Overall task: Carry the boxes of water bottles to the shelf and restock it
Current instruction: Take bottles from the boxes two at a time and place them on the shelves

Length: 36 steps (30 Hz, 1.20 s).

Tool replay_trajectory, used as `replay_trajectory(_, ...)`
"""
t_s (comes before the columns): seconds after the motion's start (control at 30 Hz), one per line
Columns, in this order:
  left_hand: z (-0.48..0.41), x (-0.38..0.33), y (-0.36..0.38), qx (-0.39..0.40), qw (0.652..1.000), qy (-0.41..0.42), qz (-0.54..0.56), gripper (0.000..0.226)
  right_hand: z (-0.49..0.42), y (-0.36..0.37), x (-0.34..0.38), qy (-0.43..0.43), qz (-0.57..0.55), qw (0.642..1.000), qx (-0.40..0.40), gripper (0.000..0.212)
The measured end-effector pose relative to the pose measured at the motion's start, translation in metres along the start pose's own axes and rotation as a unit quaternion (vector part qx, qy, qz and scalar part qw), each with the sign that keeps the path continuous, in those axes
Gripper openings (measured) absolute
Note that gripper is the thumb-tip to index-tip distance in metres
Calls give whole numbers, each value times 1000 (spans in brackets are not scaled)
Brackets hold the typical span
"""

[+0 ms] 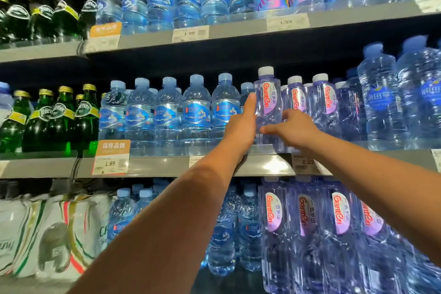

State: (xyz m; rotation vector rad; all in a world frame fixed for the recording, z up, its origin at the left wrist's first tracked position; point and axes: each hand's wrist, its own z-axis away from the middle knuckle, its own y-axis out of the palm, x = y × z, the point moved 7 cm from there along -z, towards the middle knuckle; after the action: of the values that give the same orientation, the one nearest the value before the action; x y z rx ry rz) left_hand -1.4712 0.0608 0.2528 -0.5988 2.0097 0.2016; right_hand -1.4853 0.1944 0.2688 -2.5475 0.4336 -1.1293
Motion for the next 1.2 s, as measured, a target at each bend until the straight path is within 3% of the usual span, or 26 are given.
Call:
replay_trajectory(0.1, 8, -11, -2, 0, 999, 23, -26, 142, 1, 1, 0, 20, -14, 999, 26, 45)
replay_trajectory(0.3, 30, -28, -1, 24, 998, 18, -62, 123, 1, -4, 0, 47, -2, 998, 31, 40)
replay_trajectory(0.47, 29, -28, 0, 62, 998, 14, -30, 94, 0, -10, -3, 40, 30, 999, -6, 44)
replay_trajectory(0.53, 30, -25, 3, 69, 997, 12, -33, 98, 1, -12, -5, 32, 42, 998, -19, 47)
replay_trajectory(0.63, 34, -23, 2, 73, 995, 9, -66, 121, 3, -13, -4, 8, 92, 995, -22, 51)
replay_trajectory(0.73, 47, -32, -2, 70, 990, 40, -112, 88, 9, -12, 2, -5, 140, 990, 0, 52)
replay_trajectory(0.93, 73, -35, -12, 67, 965, 73, -245, 56, 37, -21, 10, -42, 285, 955, 68, 38)
replay_trajectory(1.07, 102, -28, -13, 67, 927, 83, -358, 58, 65, -22, 12, -67, 344, 930, 107, 21)
replay_trajectory(1.2, 129, -17, -24, 52, 886, 92, -452, 41, 98, -19, 12, -98, 402, 902, 126, 32)
